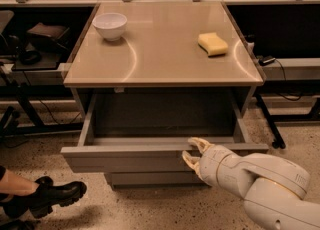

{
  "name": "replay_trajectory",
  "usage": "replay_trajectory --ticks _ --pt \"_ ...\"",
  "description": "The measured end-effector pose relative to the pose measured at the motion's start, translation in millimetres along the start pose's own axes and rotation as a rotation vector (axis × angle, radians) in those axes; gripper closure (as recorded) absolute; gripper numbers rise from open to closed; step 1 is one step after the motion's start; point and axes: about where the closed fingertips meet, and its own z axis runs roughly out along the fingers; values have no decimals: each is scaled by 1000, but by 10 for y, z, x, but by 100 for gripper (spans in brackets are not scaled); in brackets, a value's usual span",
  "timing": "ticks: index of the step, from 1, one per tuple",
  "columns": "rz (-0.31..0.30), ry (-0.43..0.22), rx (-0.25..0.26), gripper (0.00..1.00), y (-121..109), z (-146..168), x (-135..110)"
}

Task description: Open top drawer

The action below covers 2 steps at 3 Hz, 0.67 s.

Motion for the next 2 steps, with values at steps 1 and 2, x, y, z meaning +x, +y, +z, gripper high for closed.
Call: replay_trajectory --ticks 1,2 --pt "0 0 0 100 0 0 -2" --pt "0 0 0 81 0 0 -2"
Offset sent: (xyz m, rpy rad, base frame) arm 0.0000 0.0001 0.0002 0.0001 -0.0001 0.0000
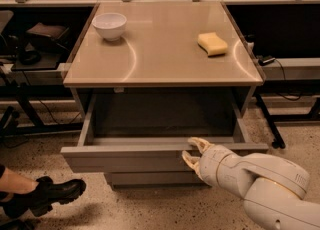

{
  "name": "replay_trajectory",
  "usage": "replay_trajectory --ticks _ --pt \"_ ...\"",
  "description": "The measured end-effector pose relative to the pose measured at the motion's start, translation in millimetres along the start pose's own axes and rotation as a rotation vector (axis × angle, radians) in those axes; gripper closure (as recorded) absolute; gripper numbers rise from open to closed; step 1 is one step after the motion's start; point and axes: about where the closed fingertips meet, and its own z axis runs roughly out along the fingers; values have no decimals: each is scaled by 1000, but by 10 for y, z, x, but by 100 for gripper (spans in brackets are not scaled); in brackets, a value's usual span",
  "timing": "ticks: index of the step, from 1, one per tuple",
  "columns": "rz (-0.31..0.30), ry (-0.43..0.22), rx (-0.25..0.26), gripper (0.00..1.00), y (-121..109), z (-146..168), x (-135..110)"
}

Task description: Open top drawer

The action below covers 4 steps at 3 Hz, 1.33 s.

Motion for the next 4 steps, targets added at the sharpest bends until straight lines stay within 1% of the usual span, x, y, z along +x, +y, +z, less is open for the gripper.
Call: replay_trajectory --ticks 3,4 --pt "0 0 0 11 0 0 -1" --pt "0 0 0 0 0 0 -1"
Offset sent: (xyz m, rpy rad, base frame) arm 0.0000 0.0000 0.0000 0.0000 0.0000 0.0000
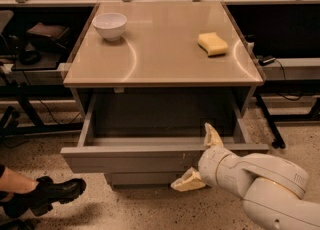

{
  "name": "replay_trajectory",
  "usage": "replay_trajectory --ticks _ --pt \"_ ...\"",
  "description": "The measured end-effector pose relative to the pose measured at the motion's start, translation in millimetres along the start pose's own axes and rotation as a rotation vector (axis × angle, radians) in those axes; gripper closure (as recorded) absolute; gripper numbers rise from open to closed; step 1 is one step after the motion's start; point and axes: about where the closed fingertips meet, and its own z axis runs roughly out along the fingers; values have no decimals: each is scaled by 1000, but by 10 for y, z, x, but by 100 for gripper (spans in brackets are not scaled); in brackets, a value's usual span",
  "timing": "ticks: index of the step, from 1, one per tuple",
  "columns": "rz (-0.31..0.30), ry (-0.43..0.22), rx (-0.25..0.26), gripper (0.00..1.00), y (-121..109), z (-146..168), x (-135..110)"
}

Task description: Open top drawer

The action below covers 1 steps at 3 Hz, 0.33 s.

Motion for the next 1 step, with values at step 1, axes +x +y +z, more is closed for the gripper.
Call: replay_trajectory --ticks 1 --pt "0 0 0 0 0 0 0"
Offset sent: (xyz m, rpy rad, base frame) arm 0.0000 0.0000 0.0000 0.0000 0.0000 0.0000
